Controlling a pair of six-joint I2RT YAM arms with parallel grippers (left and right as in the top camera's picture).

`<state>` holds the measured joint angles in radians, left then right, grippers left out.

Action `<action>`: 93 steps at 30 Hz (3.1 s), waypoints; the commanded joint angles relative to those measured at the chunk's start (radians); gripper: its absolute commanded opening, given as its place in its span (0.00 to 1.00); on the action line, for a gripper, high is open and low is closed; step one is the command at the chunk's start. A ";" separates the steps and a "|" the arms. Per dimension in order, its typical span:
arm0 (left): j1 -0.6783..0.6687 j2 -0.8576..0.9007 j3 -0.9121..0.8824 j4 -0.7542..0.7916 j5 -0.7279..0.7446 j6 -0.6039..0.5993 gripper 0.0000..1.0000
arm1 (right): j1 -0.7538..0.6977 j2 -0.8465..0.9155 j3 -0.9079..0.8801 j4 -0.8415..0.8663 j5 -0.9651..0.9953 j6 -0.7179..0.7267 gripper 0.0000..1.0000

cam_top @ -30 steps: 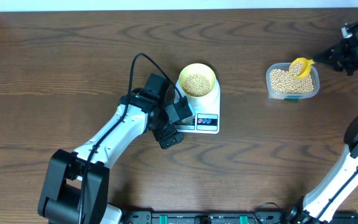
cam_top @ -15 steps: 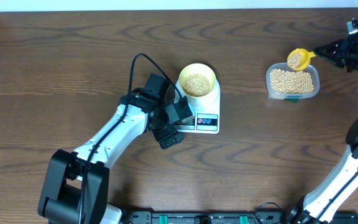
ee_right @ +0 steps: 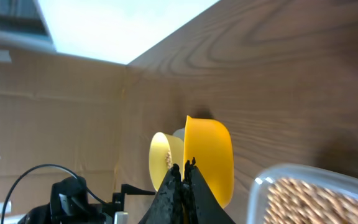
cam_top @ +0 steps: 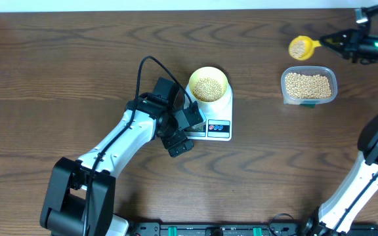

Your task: Scoop item into bowl and weigh 50g on scale

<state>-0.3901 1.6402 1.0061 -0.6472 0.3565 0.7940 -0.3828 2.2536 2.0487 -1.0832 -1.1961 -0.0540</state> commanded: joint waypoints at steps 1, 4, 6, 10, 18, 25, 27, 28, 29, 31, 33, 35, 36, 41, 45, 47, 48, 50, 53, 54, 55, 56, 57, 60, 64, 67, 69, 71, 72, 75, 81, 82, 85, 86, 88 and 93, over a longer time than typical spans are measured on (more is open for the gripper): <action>-0.002 0.007 -0.007 -0.002 -0.007 0.017 0.98 | 0.056 0.014 0.016 0.037 -0.053 0.070 0.01; -0.002 0.007 -0.006 -0.002 -0.007 0.017 0.98 | 0.105 0.014 0.016 0.093 -0.053 0.108 0.01; -0.002 0.007 -0.007 -0.002 -0.007 0.017 0.98 | 0.137 0.014 0.016 0.127 -0.053 0.130 0.01; -0.002 0.007 -0.007 -0.002 -0.007 0.017 0.98 | 0.204 0.014 0.016 0.183 -0.053 0.170 0.01; -0.002 0.007 -0.006 -0.002 -0.007 0.017 0.98 | 0.310 0.014 0.016 0.221 -0.053 0.199 0.01; -0.002 0.007 -0.006 -0.002 -0.007 0.017 0.98 | 0.385 0.014 0.016 0.243 -0.051 0.195 0.01; -0.002 0.007 -0.006 -0.002 -0.007 0.017 0.98 | 0.402 0.014 0.016 0.248 -0.042 0.195 0.01; -0.002 0.007 -0.006 -0.002 -0.007 0.017 0.98 | 0.411 0.014 0.016 0.251 -0.032 0.195 0.01; -0.002 0.007 -0.006 -0.002 -0.007 0.017 0.98 | 0.418 0.014 0.016 0.254 -0.023 0.195 0.01; -0.002 0.007 -0.007 -0.002 -0.007 0.017 0.98 | 0.438 0.014 0.016 0.256 0.013 0.180 0.01; -0.002 0.007 -0.007 -0.002 -0.007 0.017 0.98 | 0.453 0.014 0.016 0.254 0.031 0.150 0.01; -0.002 0.007 -0.007 -0.002 -0.007 0.017 0.98 | 0.468 0.014 0.016 0.254 0.039 0.129 0.01; -0.002 0.007 -0.007 -0.002 -0.007 0.017 0.98 | 0.475 0.014 0.016 0.254 0.038 0.116 0.01; -0.002 0.007 -0.006 -0.002 -0.007 0.017 0.98 | 0.501 0.014 0.016 0.251 0.038 0.072 0.01; -0.002 0.007 -0.006 -0.002 -0.007 0.017 0.98 | 0.508 0.009 0.016 0.241 0.038 0.045 0.01; -0.002 0.007 -0.006 -0.002 -0.007 0.017 0.98 | 0.508 0.005 0.016 0.236 0.038 0.045 0.01; -0.002 0.007 -0.006 -0.002 -0.007 0.017 0.98 | 0.509 0.002 0.016 0.229 0.039 0.036 0.01; -0.002 0.007 -0.006 -0.002 -0.007 0.017 0.98 | 0.512 -0.007 0.016 0.212 0.043 0.010 0.01; -0.002 0.007 -0.007 -0.002 -0.007 0.017 0.98 | 0.522 -0.027 0.016 0.183 0.109 -0.018 0.01; -0.002 0.007 -0.007 -0.002 -0.007 0.017 0.98 | 0.528 -0.034 0.016 0.176 0.137 -0.027 0.01; -0.002 0.007 -0.007 -0.002 -0.007 0.017 0.98 | 0.532 -0.040 0.016 0.172 0.154 -0.042 0.01; -0.002 0.007 -0.006 -0.002 -0.007 0.017 0.98 | 0.537 -0.047 0.016 0.167 0.163 -0.058 0.01; -0.002 0.007 -0.006 -0.002 -0.007 0.017 0.98 | 0.541 -0.054 0.016 0.166 0.167 -0.076 0.01; -0.002 0.007 -0.006 -0.002 -0.007 0.017 0.98 | 0.553 -0.070 0.016 0.162 0.196 -0.123 0.01; -0.002 0.007 -0.007 -0.002 -0.007 0.017 0.98 | 0.563 -0.080 0.016 0.160 0.212 -0.201 0.01; -0.002 0.007 -0.006 -0.002 -0.007 0.017 0.98 | 0.570 -0.081 0.016 0.159 0.258 -0.240 0.01; -0.002 0.007 -0.007 -0.002 -0.007 0.017 0.98 | 0.574 -0.082 0.016 0.159 0.301 -0.240 0.01; -0.002 0.007 -0.007 -0.002 -0.007 0.017 0.98 | 0.578 -0.082 0.016 0.155 0.315 -0.272 0.01; -0.002 0.007 -0.006 -0.002 -0.007 0.017 0.98 | 0.581 -0.082 0.016 0.151 0.315 -0.291 0.01; -0.002 0.007 -0.006 -0.002 -0.007 0.017 0.98 | 0.593 -0.084 0.016 0.145 0.315 -0.332 0.01; -0.002 0.007 -0.007 -0.002 -0.007 0.017 0.98 | 0.615 -0.088 0.016 0.106 0.316 -0.425 0.01; -0.002 0.007 -0.007 -0.002 -0.007 0.017 0.98 | 0.616 -0.089 0.016 0.102 0.316 -0.439 0.01; -0.002 0.007 -0.006 -0.002 -0.007 0.017 0.98 | 0.616 -0.089 0.016 0.097 0.319 -0.455 0.01; -0.002 0.007 -0.007 -0.002 -0.007 0.017 0.98 | 0.616 -0.089 0.016 0.096 0.319 -0.462 0.01; -0.002 0.007 -0.006 -0.002 -0.007 0.017 0.98 | 0.616 -0.089 0.016 0.095 0.323 -0.478 0.01; -0.002 0.007 -0.006 -0.002 -0.007 0.017 0.98 | 0.616 -0.090 0.016 0.101 0.330 -0.486 0.01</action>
<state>-0.3901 1.6402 1.0061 -0.6468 0.3565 0.7940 0.2333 2.2055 2.0487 -0.9829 -0.8574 -0.5076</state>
